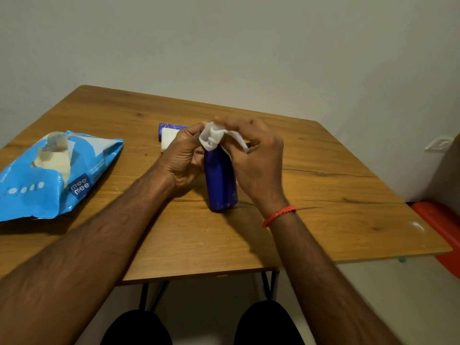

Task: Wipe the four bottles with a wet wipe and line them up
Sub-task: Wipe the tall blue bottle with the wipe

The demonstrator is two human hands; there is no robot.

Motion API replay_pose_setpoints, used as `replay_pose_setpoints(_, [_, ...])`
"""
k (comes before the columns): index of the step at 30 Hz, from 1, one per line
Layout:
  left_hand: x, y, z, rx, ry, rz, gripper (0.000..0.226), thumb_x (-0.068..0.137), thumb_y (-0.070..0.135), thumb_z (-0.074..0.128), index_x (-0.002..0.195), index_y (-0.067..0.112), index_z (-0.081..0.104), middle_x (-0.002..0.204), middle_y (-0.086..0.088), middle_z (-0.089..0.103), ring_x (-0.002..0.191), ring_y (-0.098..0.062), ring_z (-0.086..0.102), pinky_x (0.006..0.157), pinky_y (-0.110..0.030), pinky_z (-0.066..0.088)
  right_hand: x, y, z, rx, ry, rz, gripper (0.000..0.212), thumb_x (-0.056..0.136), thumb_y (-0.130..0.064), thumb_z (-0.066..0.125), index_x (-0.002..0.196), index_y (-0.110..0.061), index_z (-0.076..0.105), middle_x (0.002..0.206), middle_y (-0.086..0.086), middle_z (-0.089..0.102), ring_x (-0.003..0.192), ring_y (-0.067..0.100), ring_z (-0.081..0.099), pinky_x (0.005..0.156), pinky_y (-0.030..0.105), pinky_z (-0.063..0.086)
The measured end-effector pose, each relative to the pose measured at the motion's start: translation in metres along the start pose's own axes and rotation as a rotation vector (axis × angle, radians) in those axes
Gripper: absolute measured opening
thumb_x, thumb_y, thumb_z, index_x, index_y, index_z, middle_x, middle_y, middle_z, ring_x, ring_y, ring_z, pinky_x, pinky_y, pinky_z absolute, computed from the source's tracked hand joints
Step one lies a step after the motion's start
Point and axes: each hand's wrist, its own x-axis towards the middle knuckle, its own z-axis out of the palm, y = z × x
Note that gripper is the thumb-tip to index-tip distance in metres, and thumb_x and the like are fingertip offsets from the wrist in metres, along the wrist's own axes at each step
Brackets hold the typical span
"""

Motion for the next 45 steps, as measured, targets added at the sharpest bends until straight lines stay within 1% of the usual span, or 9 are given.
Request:
replay_pose_setpoints(10, [-0.005,0.004,0.002,0.012,0.086,-0.01,0.041,0.082,0.04,0.066,0.113,0.013,0.068,0.096,-0.005,0.068,0.075,-0.01,0.066,0.068,-0.027,0.056,-0.083,0.032,-0.04,-0.384,-0.487,-0.116,0.023,0.083,-0.026,0.062,0.101,-0.024,0.076,0.095,-0.004,0.068,0.091,0.007,0.056,0.069,0.024,0.049])
replay_pose_setpoints(13, [-0.007,0.006,0.005,0.043,0.112,0.017,0.038,0.082,0.039,0.063,0.111,0.013,0.067,0.082,0.001,0.07,0.065,-0.006,0.064,0.066,-0.025,0.055,-0.08,0.036,-0.044,-0.358,-0.428,-0.014,0.02,0.084,-0.025,0.063,0.099,-0.025,0.076,0.095,-0.007,0.071,0.092,0.004,0.058,0.074,0.025,0.052])
replay_pose_setpoints(18, [-0.007,0.006,0.003,0.081,0.142,0.035,0.034,0.089,0.039,0.06,0.111,0.014,0.068,0.09,0.0,0.072,0.081,-0.012,0.069,0.072,-0.032,0.058,-0.076,0.033,-0.043,-0.2,-0.118,0.21,0.016,0.086,-0.01,0.074,0.099,-0.02,0.074,0.101,-0.006,0.072,0.094,0.001,0.062,0.08,0.022,0.055])
replay_pose_setpoints(20, [-0.006,0.004,0.005,0.093,0.147,0.024,0.029,0.097,0.037,0.055,0.11,0.015,0.069,0.093,-0.002,0.071,0.084,-0.014,0.069,0.073,-0.033,0.058,-0.082,0.025,-0.037,-0.201,-0.111,0.233,0.016,0.087,-0.011,0.072,0.1,-0.021,0.072,0.103,-0.006,0.07,0.096,0.0,0.06,0.08,0.016,0.051])
replay_pose_setpoints(24, [-0.006,0.004,0.007,0.115,0.174,-0.016,0.04,0.088,0.045,0.061,0.114,0.014,0.067,0.089,-0.003,0.069,0.078,-0.015,0.067,0.068,-0.032,0.059,-0.094,0.005,-0.023,-0.266,-0.314,0.109,0.018,0.088,-0.021,0.062,0.105,-0.021,0.069,0.111,-0.005,0.064,0.102,0.003,0.057,0.079,0.011,0.046])
replay_pose_setpoints(30, [-0.008,0.005,0.009,0.227,0.246,-0.004,0.029,0.095,0.047,0.059,0.095,0.018,0.067,0.077,-0.001,0.068,0.064,-0.014,0.066,0.056,-0.03,0.057,-0.088,-0.008,-0.019,-0.322,-0.432,-0.121,0.021,0.084,-0.021,0.067,0.103,-0.012,0.071,0.105,0.008,0.067,0.097,0.02,0.064,0.073,0.035,0.06])
replay_pose_setpoints(38, [-0.01,0.008,0.005,0.3,0.243,0.011,0.034,0.097,0.048,0.056,0.094,0.018,0.071,0.08,-0.002,0.071,0.064,-0.014,0.065,0.055,-0.027,0.055,-0.091,-0.012,-0.007,-0.327,-0.517,-0.281,0.023,0.084,-0.02,0.075,0.105,-0.013,0.073,0.106,0.009,0.065,0.097,0.018,0.061,0.075,0.028,0.056])
replay_pose_setpoints(41, [-0.008,0.009,0.002,0.208,0.209,-0.003,0.037,0.098,0.046,0.054,0.11,0.014,0.068,0.089,-0.002,0.072,0.077,-0.015,0.067,0.066,-0.031,0.058,-0.092,-0.005,-0.015,-0.24,-0.409,-0.027,0.02,0.087,-0.017,0.07,0.107,-0.017,0.072,0.112,0.002,0.063,0.104,0.008,0.056,0.083,0.014,0.048])
replay_pose_setpoints(45, [-0.007,0.008,0.001,0.141,0.168,-0.003,0.039,0.099,0.044,0.054,0.12,0.013,0.066,0.094,-0.001,0.072,0.086,-0.014,0.067,0.075,-0.034,0.057,-0.09,0.005,-0.022,-0.203,-0.252,0.278,0.02,0.09,-0.014,0.07,0.107,-0.023,0.071,0.114,-0.008,0.065,0.102,-0.004,0.056,0.075,0.004,0.044])
